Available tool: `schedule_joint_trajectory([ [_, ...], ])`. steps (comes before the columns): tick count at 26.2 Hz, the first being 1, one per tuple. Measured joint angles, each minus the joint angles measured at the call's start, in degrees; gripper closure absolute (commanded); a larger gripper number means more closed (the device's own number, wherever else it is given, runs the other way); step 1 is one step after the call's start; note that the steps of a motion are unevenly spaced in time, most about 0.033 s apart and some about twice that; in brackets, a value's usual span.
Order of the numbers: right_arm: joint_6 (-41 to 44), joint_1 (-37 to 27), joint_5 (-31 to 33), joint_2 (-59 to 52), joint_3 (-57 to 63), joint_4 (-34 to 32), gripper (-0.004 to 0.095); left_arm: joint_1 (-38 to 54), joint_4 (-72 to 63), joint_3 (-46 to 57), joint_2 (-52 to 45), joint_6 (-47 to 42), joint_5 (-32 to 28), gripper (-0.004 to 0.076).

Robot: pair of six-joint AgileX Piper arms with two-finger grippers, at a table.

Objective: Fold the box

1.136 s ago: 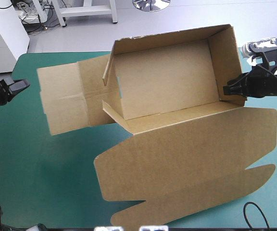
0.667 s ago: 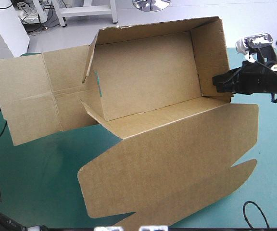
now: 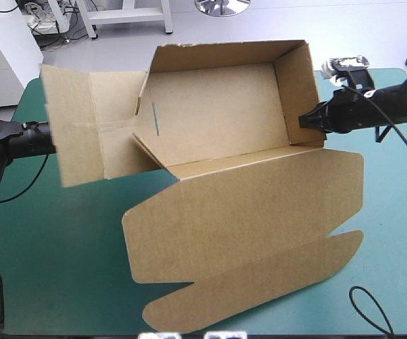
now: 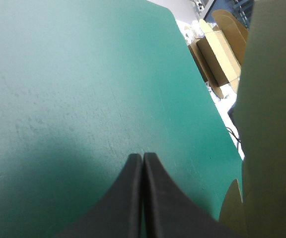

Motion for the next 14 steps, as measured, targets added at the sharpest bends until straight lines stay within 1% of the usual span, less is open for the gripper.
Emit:
schedule_joint_trajectory([
  [1, 1.6, 2.3, -1.0, 0.6, 0.0, -2.8, 0.0919, -0.7, 0.0, 0.0, -1.2, -0.1, 0.1, 0.0734],
  [3, 3.4, 4.8, -2.6, 1.3, 0.0, -5.6, 0.0919, -2.4, 0.1, 0.0, -2.3, -0.1, 0.1, 0.0734],
  [7, 5.7, 6.4, -3.7, 1.8, 0.0, -7.9, 0.0919, -5.2, 4.3, 0.0, -4.3, -2.1, 0.1, 0.0734],
  [14, 6.8, 6.7, -4.0, 1.9, 0.0, -9.0, 0.0919, -10.5, 14.8, 0.0, -6.5, -8.8, -4.0, 0.0734],
])
